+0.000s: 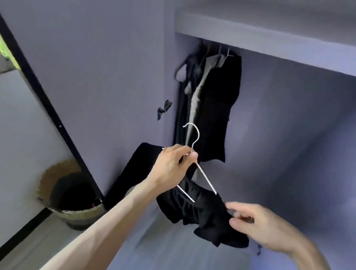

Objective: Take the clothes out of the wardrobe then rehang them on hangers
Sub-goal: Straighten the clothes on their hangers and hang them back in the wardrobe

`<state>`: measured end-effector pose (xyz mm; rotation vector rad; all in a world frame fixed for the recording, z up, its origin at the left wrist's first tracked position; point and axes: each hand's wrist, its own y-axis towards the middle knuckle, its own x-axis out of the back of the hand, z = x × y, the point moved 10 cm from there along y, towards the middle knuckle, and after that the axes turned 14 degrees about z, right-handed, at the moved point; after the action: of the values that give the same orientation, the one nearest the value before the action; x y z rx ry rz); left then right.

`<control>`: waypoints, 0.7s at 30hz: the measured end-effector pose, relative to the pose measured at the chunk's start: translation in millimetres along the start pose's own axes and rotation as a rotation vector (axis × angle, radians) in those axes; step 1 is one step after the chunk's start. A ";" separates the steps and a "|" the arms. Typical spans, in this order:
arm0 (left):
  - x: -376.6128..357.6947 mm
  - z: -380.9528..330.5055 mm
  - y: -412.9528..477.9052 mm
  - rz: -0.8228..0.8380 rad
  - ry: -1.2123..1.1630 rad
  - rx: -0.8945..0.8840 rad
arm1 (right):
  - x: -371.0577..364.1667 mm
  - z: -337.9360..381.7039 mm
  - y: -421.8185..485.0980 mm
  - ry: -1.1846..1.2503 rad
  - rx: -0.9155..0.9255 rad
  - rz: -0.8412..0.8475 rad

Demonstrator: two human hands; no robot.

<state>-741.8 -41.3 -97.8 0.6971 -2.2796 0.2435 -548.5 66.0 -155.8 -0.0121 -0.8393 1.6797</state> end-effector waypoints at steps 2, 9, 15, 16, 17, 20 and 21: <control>-12.1 -12.8 22.7 0.068 0.001 -0.047 | -17.5 4.7 -0.3 0.257 0.065 0.109; -35.8 -18.1 68.6 0.313 0.308 0.077 | -3.9 3.6 25.6 0.641 0.175 -0.152; 29.5 12.5 98.9 0.248 0.687 0.096 | 54.7 11.0 63.9 0.741 0.202 -0.357; 45.0 20.0 104.7 0.215 0.773 0.115 | 66.1 10.8 70.2 0.762 0.205 -0.393; 61.8 27.1 110.6 0.175 0.868 0.137 | 77.4 11.0 76.8 0.772 0.205 -0.421; 117.0 34.1 127.6 -0.014 1.093 0.189 | 114.1 11.4 97.6 0.747 0.181 -0.483; 135.2 30.8 132.3 -0.092 1.138 0.188 | 127.0 12.5 104.5 0.725 0.169 -0.501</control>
<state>-912.2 2.3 -21.8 0.5372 -1.1437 0.6258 -680.9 163.9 -148.5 -0.2587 -0.1279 1.1335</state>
